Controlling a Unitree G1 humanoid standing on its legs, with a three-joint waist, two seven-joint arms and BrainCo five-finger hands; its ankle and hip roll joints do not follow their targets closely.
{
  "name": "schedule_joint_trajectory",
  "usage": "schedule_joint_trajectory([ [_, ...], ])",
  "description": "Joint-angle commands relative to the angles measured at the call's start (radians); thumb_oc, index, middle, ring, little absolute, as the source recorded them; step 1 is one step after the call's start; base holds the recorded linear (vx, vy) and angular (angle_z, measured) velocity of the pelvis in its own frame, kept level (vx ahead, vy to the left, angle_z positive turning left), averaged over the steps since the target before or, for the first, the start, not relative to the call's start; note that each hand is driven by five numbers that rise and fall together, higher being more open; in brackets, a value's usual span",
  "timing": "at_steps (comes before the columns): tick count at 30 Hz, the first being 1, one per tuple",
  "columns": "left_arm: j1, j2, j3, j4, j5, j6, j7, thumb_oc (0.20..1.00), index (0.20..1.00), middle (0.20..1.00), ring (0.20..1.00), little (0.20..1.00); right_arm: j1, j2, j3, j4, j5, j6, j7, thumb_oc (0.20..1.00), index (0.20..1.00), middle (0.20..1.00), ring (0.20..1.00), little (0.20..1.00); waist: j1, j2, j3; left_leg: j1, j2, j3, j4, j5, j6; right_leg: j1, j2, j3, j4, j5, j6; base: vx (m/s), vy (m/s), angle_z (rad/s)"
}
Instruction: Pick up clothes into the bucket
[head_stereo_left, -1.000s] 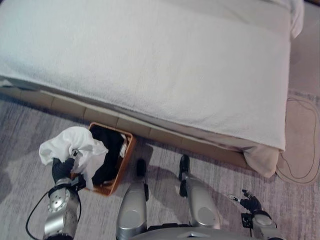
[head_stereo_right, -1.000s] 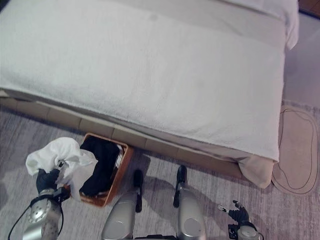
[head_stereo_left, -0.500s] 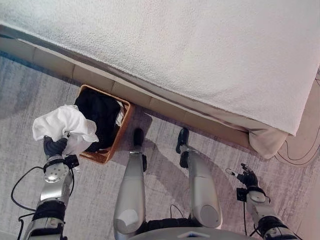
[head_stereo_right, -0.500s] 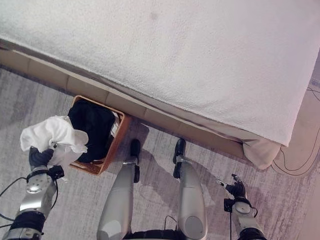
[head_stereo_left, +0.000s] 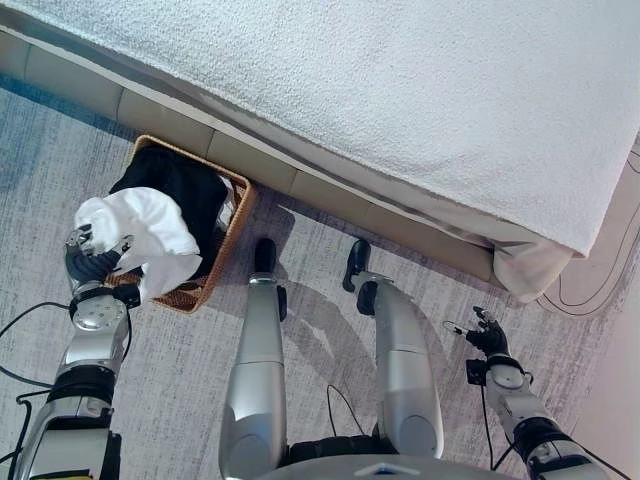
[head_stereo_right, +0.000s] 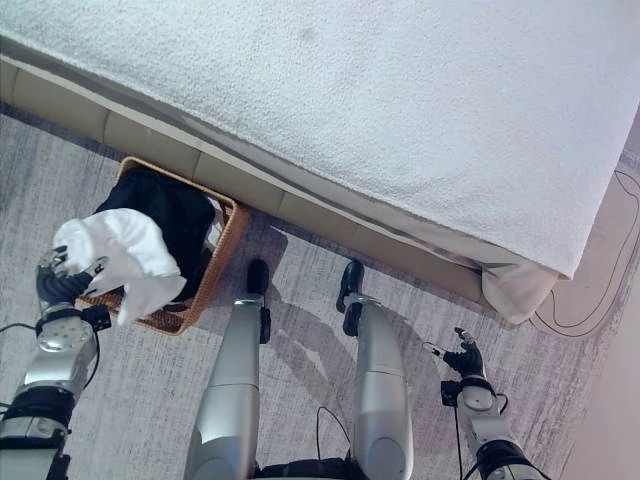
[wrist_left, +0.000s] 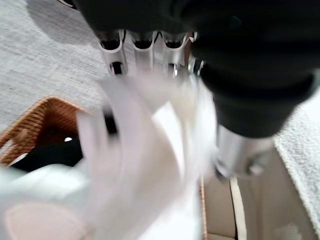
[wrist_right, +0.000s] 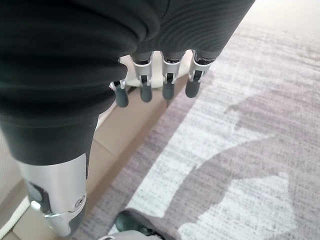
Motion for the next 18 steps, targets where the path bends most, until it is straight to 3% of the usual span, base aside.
schedule_joint_trajectory([
  [1,0.012,0.038,0.004,0.010,0.067,0.007,0.047,1.000,1.000,1.000,1.000,1.000,0.030,-0.036,0.013,-0.012,0.021,-0.006,-0.023,1.000,1.000,1.000,1.000,1.000,-0.001,-0.004,-0.020,0.016,-0.020,0.020,0.001,-0.029,0.032,0.053,-0.042,0.045,-0.010,-0.027,0.059,0.00,0.000,0.00],
  [7,0.046,0.009,0.001,-0.009,0.114,0.031,0.048,1.000,1.000,1.000,1.000,1.000,0.027,-0.033,0.014,-0.011,0.008,0.008,-0.020,1.000,1.000,1.000,1.000,1.000,0.000,0.003,-0.020,0.079,-0.015,0.028,-0.056,-0.016,0.029,0.107,-0.041,0.036,-0.055,-0.017,0.065,-0.01,0.003,0.00],
  [8,0.047,-0.002,0.003,-0.010,0.114,0.030,0.042,1.000,1.000,1.000,1.000,1.000,0.016,-0.033,0.009,-0.014,0.007,0.012,-0.020,1.000,1.000,1.000,1.000,1.000,-0.001,0.007,-0.020,0.073,-0.018,0.032,-0.085,0.026,0.031,0.103,-0.043,0.029,-0.084,0.018,0.058,-0.06,0.018,0.00],
  [14,0.127,-0.107,0.003,-0.029,0.096,0.018,-0.008,1.000,1.000,1.000,1.000,1.000,0.020,-0.038,-0.022,-0.012,-0.014,0.034,-0.015,1.000,1.000,1.000,1.000,1.000,0.004,0.039,-0.020,0.214,-0.018,0.038,-0.172,0.043,0.027,0.227,-0.047,0.020,-0.147,0.032,0.068,0.01,0.005,-0.06],
  [18,0.145,-0.191,0.005,0.059,0.030,0.006,-0.064,1.000,1.000,1.000,1.000,1.000,0.007,-0.030,-0.048,0.025,-0.023,0.050,-0.010,1.000,1.000,1.000,1.000,1.000,0.002,0.066,-0.020,0.393,-0.007,0.053,-0.259,0.051,0.023,0.391,-0.038,0.017,-0.218,0.045,0.075,0.06,0.006,-0.03],
])
